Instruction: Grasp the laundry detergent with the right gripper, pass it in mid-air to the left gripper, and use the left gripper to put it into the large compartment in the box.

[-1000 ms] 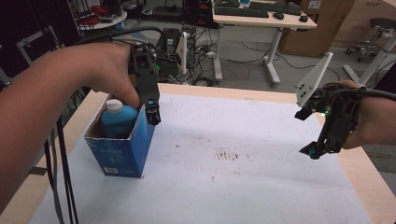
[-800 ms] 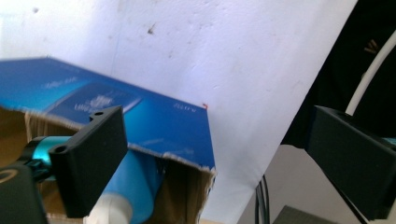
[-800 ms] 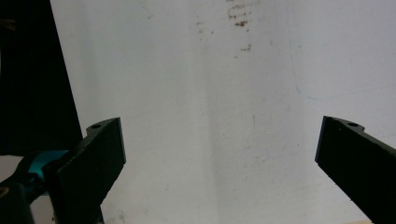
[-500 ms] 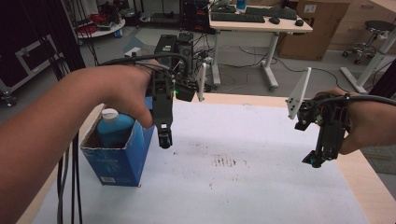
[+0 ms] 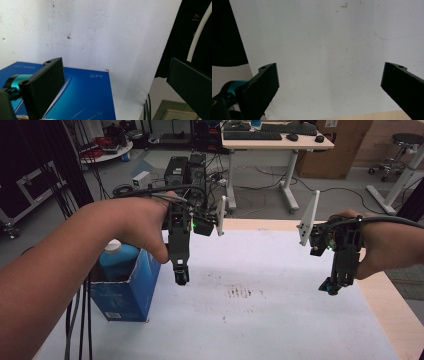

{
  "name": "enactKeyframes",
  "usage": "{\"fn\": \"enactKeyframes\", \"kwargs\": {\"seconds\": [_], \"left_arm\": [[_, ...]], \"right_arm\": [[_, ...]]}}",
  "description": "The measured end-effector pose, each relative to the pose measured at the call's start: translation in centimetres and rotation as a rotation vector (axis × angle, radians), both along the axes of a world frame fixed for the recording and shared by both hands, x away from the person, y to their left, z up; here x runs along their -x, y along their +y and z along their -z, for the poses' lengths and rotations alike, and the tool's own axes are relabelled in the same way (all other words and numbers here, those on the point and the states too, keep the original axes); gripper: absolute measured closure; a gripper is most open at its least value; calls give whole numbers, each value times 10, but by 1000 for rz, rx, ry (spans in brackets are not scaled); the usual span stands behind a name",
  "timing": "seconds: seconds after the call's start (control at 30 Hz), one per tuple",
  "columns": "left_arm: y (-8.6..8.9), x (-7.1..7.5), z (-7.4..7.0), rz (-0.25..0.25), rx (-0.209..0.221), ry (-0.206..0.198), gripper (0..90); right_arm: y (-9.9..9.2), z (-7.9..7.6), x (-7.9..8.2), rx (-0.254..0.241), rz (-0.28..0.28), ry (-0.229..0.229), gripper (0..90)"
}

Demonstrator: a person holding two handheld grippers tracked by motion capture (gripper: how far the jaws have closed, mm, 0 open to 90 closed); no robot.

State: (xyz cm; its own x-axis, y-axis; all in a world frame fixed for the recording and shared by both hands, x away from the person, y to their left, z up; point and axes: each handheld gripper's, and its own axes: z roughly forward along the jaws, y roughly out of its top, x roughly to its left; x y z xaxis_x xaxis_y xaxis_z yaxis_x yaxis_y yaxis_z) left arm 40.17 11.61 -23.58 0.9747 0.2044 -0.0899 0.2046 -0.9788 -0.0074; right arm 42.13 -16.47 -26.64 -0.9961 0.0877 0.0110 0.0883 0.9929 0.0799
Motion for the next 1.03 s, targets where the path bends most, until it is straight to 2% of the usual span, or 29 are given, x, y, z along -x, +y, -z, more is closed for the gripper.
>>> {"fn": "enactKeyframes", "kwargs": {"seconds": [0.13,0.67,1.03], "left_arm": [[-2,-3,5,8,14,12,16],[-6,-10,15,14,-11,-5,16],[-12,-8,15,35,-4,-2,16]], "right_arm": [[0,1,0,13,7,-2,7],[0,8,-6,28,0,-2,6],[-4,7,-3,28,7,-3,7]]}}
